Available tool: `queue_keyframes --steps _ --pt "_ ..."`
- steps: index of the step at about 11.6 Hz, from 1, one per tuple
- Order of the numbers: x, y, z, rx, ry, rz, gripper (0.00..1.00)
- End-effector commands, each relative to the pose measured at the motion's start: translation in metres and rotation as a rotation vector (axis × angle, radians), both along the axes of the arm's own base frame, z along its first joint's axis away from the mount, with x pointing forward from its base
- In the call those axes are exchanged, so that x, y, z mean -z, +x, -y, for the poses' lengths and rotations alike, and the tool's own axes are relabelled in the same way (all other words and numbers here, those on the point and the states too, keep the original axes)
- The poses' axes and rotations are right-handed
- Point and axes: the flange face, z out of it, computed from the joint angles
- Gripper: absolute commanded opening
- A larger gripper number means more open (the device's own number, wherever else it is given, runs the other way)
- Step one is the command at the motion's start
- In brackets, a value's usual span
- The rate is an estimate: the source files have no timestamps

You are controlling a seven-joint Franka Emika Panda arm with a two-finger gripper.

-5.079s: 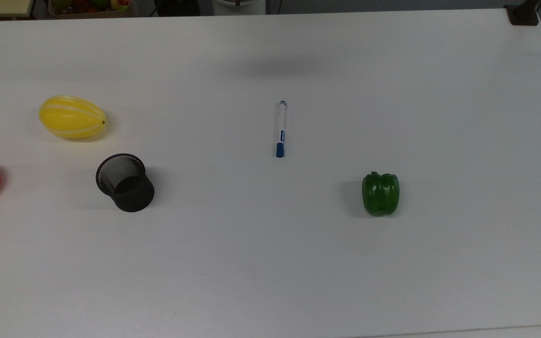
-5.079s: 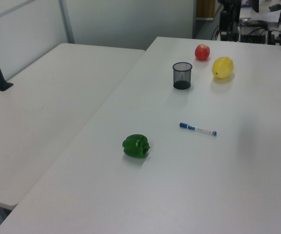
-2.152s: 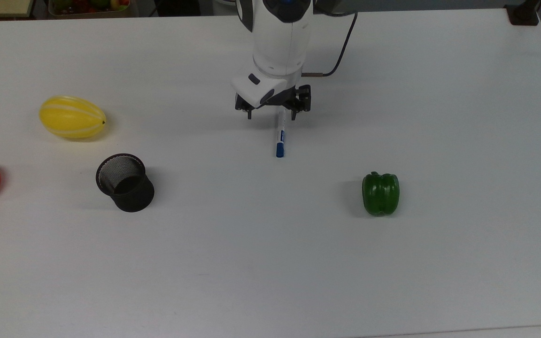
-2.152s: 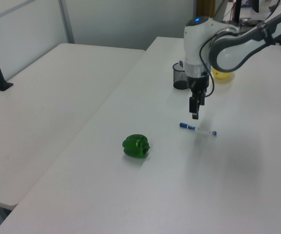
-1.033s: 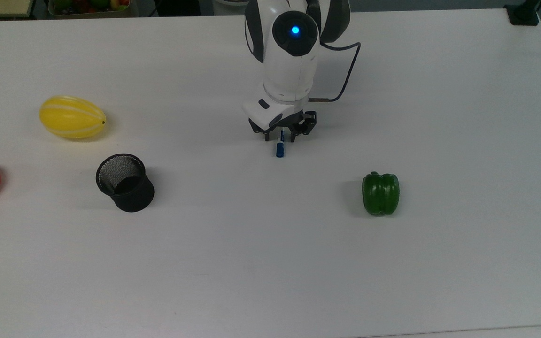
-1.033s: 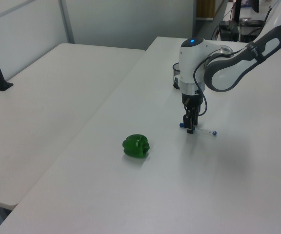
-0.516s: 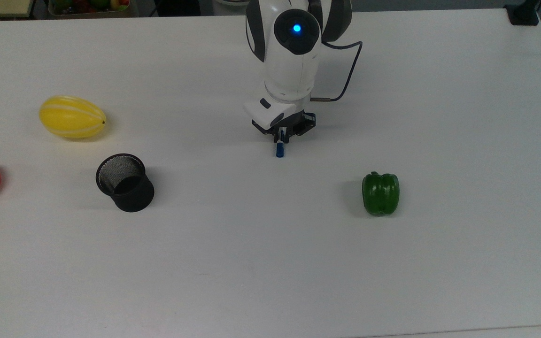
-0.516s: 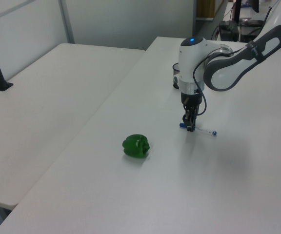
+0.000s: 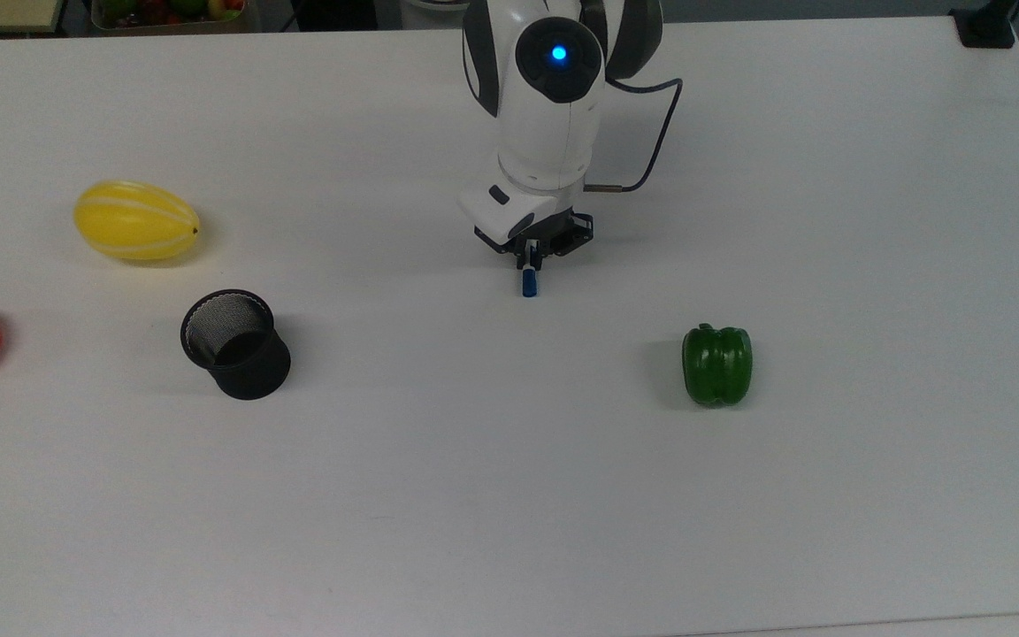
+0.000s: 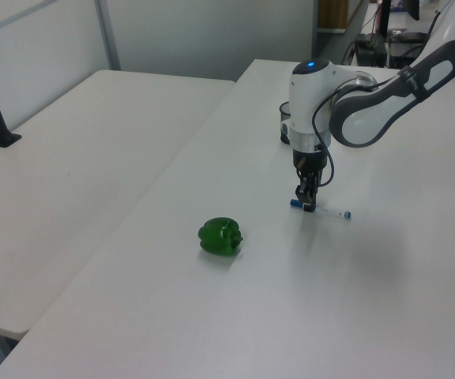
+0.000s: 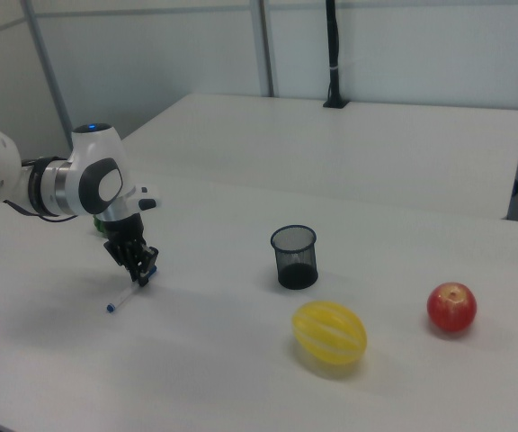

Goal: Place marker
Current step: 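Close the gripper on the marker's cap end, then lift the marker and carry it toward the black mesh pen cup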

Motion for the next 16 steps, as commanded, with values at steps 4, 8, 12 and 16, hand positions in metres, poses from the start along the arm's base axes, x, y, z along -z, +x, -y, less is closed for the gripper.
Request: queue_keyframes --steps 4,8,12,16 --pt "-0.074 -0.004 0.005 0.014 -0.045 0.013 0.12" --pt "-0.169 -0.007 0.021 0.01 -0.063 0.006 0.12" --pt "-0.203 -0.001 0.046 0.014 -0.061 -0.004 0.12" --pt "-0.21 0.015 0.139 0.002 -0.078 0.002 0.12"
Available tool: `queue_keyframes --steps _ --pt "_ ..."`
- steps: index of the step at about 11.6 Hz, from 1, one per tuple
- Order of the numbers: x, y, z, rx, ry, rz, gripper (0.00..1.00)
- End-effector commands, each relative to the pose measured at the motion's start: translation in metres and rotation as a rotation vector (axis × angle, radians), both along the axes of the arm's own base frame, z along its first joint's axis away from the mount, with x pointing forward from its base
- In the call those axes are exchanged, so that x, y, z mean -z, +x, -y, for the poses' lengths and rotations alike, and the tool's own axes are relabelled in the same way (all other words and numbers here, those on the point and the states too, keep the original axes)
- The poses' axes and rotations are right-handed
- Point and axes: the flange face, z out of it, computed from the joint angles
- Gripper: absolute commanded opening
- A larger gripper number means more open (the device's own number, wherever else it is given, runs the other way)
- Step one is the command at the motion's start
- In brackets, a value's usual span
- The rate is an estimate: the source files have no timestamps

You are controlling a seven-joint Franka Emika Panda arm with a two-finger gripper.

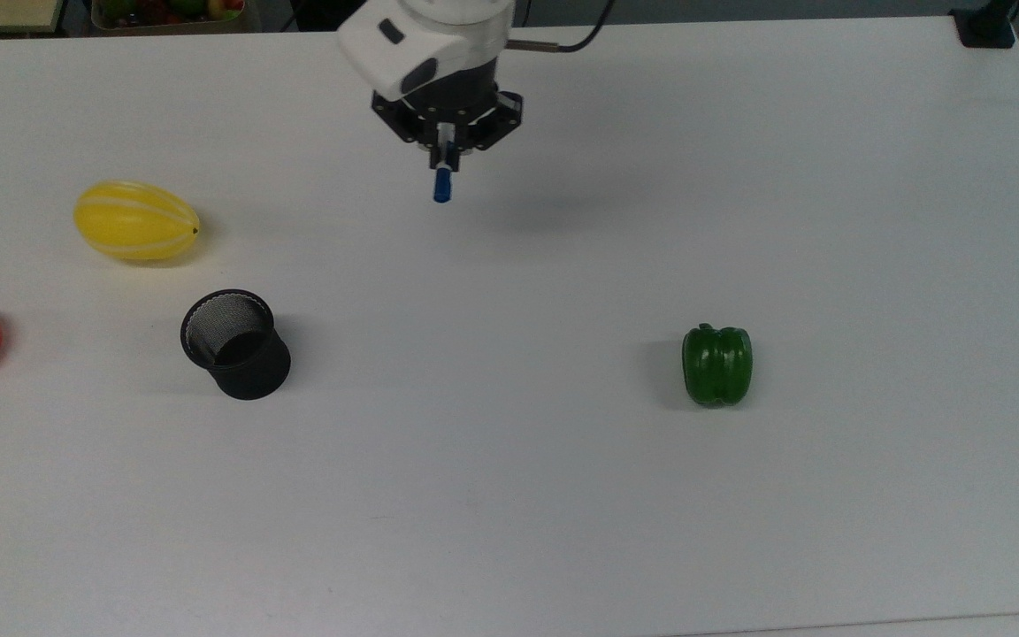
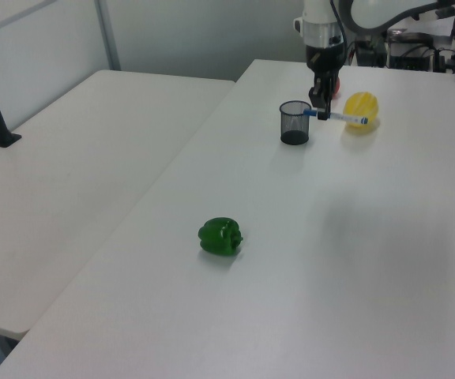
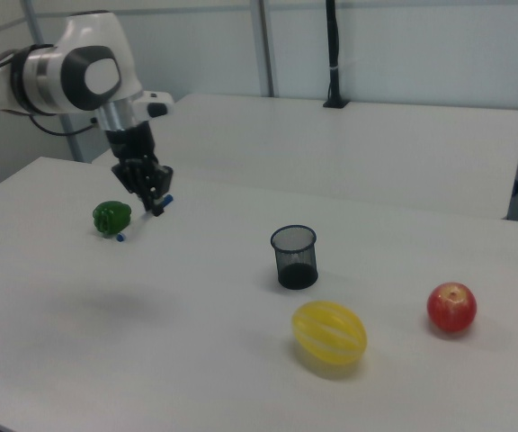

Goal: Place marker
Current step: 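Lift the marker and carry it toward the black mesh pen cup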

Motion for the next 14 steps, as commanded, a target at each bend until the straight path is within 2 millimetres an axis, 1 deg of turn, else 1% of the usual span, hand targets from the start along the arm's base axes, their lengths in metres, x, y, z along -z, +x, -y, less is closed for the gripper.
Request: queue_keyframes --steps 1,2,3,5,6,8,10,13,14 --pt "-0.011 0.01 0.077 -0.021 -0.023 0.0 0.12" --pt "-0.01 0.011 0.106 0.002 -0.011 0.001 0.13" --pt "-0.008 0.013 0.129 0.014 0.013 0.015 0.13" --pt "-0.015 0.018 0.155 0.039 0.018 0.09 0.13" --pt "-0.018 0.022 0.161 0.048 0.015 0.131 0.14" --pt "-0.025 0.034 0.173 0.067 0.003 0.269 0.14" --pt "-0.026 0.047 0.181 0.09 -0.005 0.406 0.14" --pt "-0.02 0.063 0.186 0.098 -0.016 0.551 0.14" --pt "-0.011 0.069 0.188 0.091 -0.022 0.621 0.14"
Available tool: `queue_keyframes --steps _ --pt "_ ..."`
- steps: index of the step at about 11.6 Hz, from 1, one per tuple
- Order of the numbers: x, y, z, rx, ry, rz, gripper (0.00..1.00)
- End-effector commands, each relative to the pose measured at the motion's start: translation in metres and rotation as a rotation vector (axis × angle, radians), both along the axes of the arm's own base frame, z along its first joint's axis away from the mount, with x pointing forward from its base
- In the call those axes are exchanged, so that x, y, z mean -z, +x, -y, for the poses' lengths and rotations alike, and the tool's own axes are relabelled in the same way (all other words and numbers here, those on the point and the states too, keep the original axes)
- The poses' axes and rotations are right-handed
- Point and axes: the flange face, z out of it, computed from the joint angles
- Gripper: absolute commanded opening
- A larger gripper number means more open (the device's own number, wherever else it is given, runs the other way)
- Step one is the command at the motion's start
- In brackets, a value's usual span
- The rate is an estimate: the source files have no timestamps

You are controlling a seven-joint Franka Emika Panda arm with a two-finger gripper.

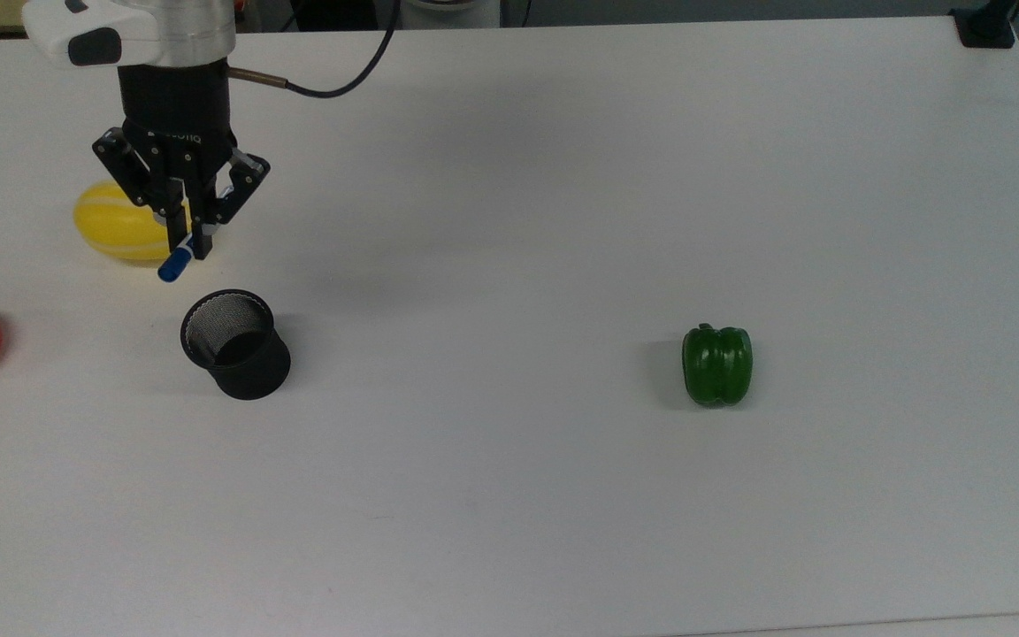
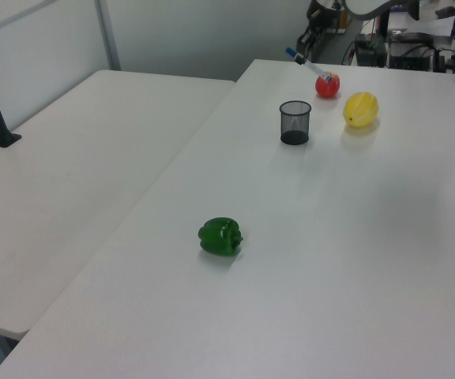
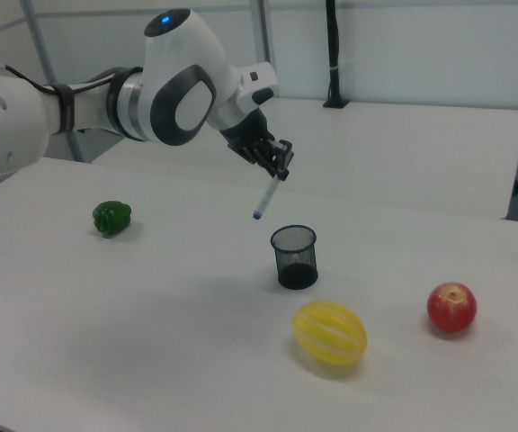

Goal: Place marker
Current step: 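Lift the marker and carry it toward the black mesh pen cup, then lower the marker tip-first into the pen cup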

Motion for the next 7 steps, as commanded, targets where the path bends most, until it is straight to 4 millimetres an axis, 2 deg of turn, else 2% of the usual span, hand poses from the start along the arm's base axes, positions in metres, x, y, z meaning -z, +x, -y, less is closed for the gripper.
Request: queue_keyframes --steps 1,3,7 --pt "0.023 0.012 0.007 0.004 -0.008 0.187 0.14" --pt "0.047 0.017 0.007 -0.006 -0.02 0.254 0.14" --pt "0.089 0.029 0.006 -0.015 -0.026 0.265 0.14"
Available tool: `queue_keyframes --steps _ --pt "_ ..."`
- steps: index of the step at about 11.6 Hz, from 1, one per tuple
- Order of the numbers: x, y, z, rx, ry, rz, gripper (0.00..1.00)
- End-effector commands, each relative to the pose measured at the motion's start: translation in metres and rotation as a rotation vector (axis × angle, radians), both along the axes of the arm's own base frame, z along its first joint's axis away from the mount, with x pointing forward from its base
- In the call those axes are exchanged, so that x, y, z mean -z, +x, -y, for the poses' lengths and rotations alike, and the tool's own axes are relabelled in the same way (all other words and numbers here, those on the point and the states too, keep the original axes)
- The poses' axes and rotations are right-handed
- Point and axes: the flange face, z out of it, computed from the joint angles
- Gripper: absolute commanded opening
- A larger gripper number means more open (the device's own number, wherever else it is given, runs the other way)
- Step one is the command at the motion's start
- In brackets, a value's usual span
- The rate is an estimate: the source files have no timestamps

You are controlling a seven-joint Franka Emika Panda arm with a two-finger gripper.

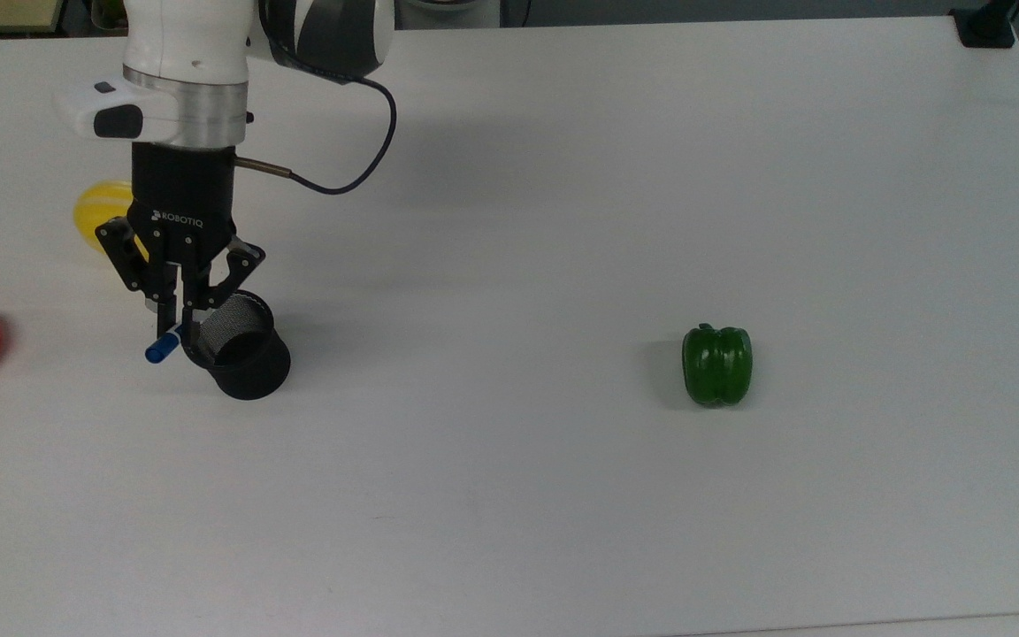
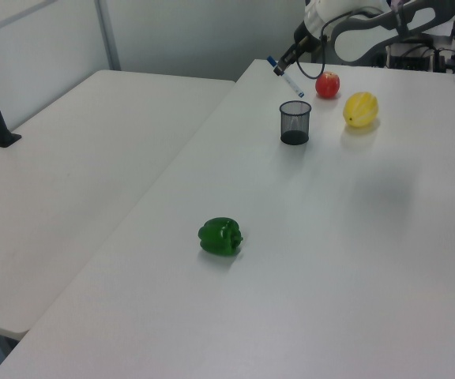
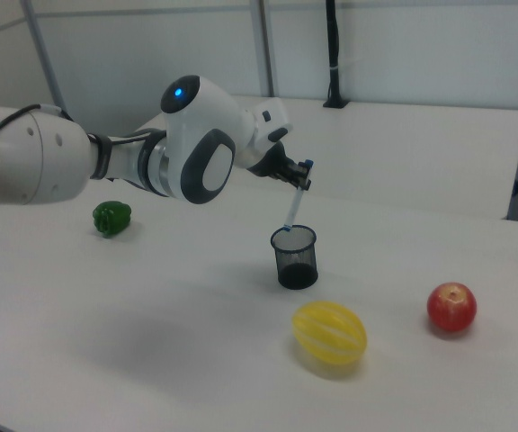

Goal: Place marker
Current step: 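Lower the marker tip-first into the pen cup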

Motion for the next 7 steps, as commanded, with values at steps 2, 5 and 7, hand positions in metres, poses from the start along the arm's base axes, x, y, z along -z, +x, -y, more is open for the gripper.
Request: queue_keyframes --steps 2,5,7 --pt "0.031 0.005 -0.003 0.001 0.01 0.028 0.14" --pt "0.046 0.0 -0.006 -0.002 0.015 -0.002 0.17" --pt "0.05 -0.001 -0.008 -0.004 0.015 -0.01 0.21"
